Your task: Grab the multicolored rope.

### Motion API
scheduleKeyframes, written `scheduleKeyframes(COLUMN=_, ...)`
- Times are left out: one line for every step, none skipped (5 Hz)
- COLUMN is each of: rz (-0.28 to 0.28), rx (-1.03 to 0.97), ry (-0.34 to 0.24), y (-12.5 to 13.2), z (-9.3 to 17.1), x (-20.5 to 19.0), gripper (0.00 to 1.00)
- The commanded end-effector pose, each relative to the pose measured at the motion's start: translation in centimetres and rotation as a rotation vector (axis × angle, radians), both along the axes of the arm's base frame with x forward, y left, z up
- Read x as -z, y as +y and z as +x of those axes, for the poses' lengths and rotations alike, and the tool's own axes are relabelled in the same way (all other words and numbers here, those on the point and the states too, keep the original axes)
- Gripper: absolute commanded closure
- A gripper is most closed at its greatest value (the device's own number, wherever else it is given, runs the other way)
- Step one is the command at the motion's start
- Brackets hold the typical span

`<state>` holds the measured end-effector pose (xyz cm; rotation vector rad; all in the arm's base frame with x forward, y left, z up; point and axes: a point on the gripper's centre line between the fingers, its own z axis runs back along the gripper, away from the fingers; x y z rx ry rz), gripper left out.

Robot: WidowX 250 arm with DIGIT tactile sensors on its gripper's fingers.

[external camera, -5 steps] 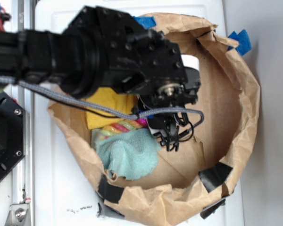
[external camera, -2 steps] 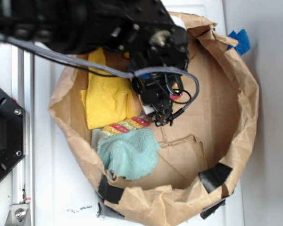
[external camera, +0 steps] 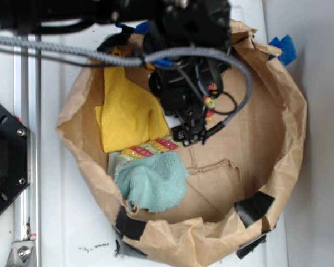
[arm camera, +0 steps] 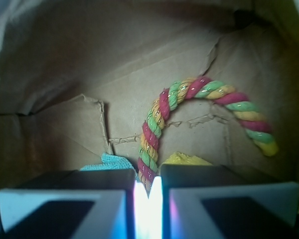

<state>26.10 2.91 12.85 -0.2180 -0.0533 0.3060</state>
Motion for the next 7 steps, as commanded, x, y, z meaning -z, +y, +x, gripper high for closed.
scheduleKeyframes(rz=0.028, rx=-0.069, ry=-0.042, y=-0.1, z=2.2, x=0.8, gripper=0.0)
scheduleKeyframes(rz=0.049, rx=-0.104, ry=-0.058, y=-0.2, z=3.7, x=3.8, gripper=0.0)
scheduleKeyframes(rz=0.073, rx=-0.106, ry=-0.055, y=-0.6, z=4.7, x=6.0, gripper=0.0)
scheduleKeyframes(rz=0.104, rx=-0.096, ry=-0.056, y=-1.2, z=5.0, x=7.3, gripper=0.0)
scheduleKeyframes(rz=0.12, rx=-0.092, ry=-0.051, y=-1.3, z=5.1, x=8.4, gripper=0.0)
scheduleKeyframes(rz=0.144, rx=-0.062, ry=-0.039, y=-1.3, z=4.8, x=9.5, gripper=0.0)
scheduleKeyframes(rz=0.143, rx=-0.059, ry=-0.026, y=-1.2, z=4.5, x=9.6, gripper=0.0)
